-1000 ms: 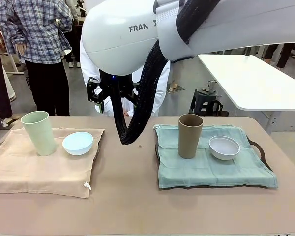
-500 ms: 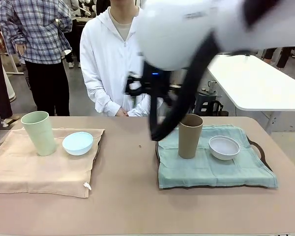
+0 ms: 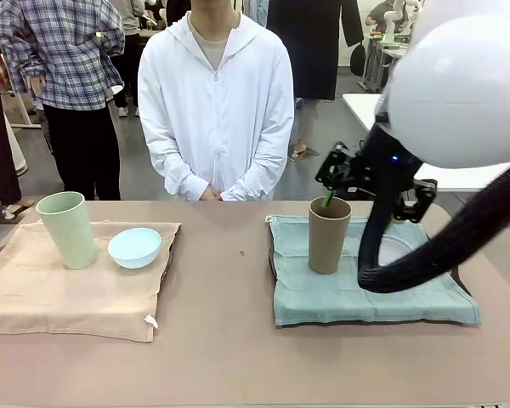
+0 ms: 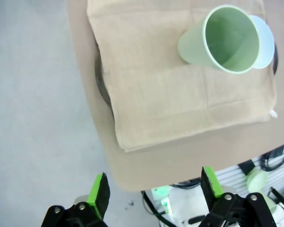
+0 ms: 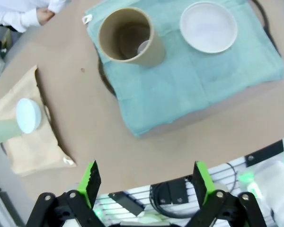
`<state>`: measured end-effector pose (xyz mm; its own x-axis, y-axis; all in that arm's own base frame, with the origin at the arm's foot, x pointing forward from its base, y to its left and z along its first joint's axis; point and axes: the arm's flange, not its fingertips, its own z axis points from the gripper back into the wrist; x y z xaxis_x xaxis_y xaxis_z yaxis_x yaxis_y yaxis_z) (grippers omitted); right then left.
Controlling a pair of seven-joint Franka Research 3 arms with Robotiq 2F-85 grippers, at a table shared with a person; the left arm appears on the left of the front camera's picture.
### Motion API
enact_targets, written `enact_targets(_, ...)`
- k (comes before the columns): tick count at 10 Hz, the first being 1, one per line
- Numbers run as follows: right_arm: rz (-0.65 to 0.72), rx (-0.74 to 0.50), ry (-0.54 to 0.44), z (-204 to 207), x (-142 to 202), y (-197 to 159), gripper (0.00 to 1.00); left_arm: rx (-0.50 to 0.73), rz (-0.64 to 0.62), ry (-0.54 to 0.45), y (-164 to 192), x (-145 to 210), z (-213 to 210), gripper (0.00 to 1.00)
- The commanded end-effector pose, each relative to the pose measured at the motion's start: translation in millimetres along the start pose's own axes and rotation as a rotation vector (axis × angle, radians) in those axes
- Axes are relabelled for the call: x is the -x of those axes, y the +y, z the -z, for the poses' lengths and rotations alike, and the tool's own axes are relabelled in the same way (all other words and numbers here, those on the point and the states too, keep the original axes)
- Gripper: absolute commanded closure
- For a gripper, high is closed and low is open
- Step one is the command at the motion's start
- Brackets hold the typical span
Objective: Set up a tray with a mat and arrange the tableware.
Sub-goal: Place the Picnic Bowl and Reusable plastic cup back onto the Handle tray in front of the human's position.
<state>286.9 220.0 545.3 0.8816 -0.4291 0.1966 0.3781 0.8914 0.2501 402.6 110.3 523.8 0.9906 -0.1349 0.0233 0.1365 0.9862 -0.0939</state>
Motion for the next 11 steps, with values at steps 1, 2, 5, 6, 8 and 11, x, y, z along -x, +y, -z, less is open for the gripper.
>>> enact_targets(1, 0.013, 0.004, -0.006, -1, -1, -13, 0.00, -0.003, 0.035, 0.016, 2, -1, 6, 0.00)
enact_targets(2, -0.036, -0.094, 0.041, 4, -16, -17, 0.00, 0.000, 0.000, 0.000, 0, 0, 0, 0.00)
enact_targets(5, -0.108, -0.233, 0.130, -12, -79, -90, 0.00, 0.233, -0.003, 0.153, 27, -21, 1, 0.00)
enact_targets(6, -0.152, -0.272, 0.129, -23, -94, -112, 0.00, 0.292, -0.006, 0.197, 35, -23, 1, 0.00)
enact_targets(8, -0.207, -0.260, 0.113, -35, -113, -155, 0.00, 0.457, 0.018, 0.312, 50, -27, 10, 0.00)
enact_targets(11, -0.237, -0.213, 0.158, -36, -103, -217, 0.00, 0.731, -0.038, 0.315, 83, -10, -9, 0.00)
